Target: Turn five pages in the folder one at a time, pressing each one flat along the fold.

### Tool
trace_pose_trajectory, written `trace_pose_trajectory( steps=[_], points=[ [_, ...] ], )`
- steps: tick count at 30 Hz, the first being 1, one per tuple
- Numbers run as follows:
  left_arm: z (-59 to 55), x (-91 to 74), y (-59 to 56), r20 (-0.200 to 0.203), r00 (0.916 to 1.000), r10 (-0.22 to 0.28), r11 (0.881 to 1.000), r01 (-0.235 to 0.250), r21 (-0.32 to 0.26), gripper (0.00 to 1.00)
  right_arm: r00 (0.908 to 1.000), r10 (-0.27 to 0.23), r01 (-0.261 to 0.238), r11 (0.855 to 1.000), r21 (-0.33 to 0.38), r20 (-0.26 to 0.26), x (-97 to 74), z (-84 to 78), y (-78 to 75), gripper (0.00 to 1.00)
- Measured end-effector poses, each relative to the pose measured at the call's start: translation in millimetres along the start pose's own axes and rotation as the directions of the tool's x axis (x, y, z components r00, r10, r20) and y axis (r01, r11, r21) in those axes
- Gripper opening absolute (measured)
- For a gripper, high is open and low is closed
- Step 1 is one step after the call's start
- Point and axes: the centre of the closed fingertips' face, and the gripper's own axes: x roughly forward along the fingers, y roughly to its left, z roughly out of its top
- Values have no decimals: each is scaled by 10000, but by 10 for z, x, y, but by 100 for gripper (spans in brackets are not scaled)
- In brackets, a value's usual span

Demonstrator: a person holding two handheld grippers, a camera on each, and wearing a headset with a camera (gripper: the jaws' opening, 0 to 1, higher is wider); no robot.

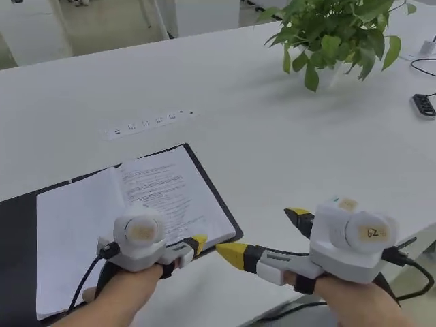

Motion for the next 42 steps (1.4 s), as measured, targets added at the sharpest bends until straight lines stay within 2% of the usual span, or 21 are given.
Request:
trace_pose_trajectory(
  steps=[6, 12, 16, 18, 19, 24, 26, 28, 31, 35, 37, 40, 41, 42],
  points=[
    [-72, 179, 44, -203, 9994, 286, 9989, -293, -356, 60, 9997, -242, 241, 9996, 147, 25, -26, -16, -35, 93],
    [-195, 261, 75, -516, 9968, 609, 9978, -621, -233, 51, 9993, -375, 374, 9990, 238, 48, -26, -14, -73, 92],
    [-209, 275, 75, -358, 9967, 730, 9973, -732, -33, 47, 9992, -390, 391, 9990, 195, -41, -4, -26, -82, 92],
    [-210, 274, 89, -174, 9968, 784, 9966, -788, -255, 46, 9994, -339, 341, 9992, 218, -82, 9, -28, -76, 92],
    [-215, 269, 89, -117, 9968, 788, 9968, -790, -130, 44, 9994, -331, 332, 9992, 222, -84, 17, -25, -75, 92],
    [-213, 273, 63, 100, 9974, 711, 9973, -709, -211, 38, 9996, -217, 220, 9996, 200, -162, 73, -10, -55, 91],
    [-200, 270, 60, 224, 9974, 688, 9975, -685, -146, 31, 9997, -186, 189, 9996, 196, -159, 88, -4, -51, 91],
    [-208, 257, 63, 274, 9970, 725, 9973, -720, -167, 28, 9997, -83, 88, 9997, 216, -223, 112, 0, -35, 91],
    [-205, 258, 63, 295, 9969, 725, 9973, -722, -111, 26, 9995, 35, -31, 9999, 144, -303, 159, 11, -11, 91],
    [-206, 252, 73, 293, 9965, 789, 9968, -786, -116, 18, 9990, 204, -201, 9998, 88, -399, 234, 30, 21, 90],
    [-218, 237, 142, 203, 9944, 1033, 9943, -1026, -304, 8, 9984, 320, -314, 9994, 141, -460, 277, 38, 39, 90],
    [-210, 242, 166, 153, 9957, 914, 9957, -912, -169, 4, 9965, 482, -476, 9988, 97, -684, 385, 35, 57, 89],
    [-212, 238, 174, 136, 9959, 899, 9956, -894, -292, 3, 9960, 518, -514, 9986, 76, -726, 413, 34, 61, 88],
    [-213, 243, 138, 176, 9973, 711, 9917, -687, -1083, 1, 9951, 620, -615, 9981, 83, -768, 462, 35, 73, 87]
  ],
)
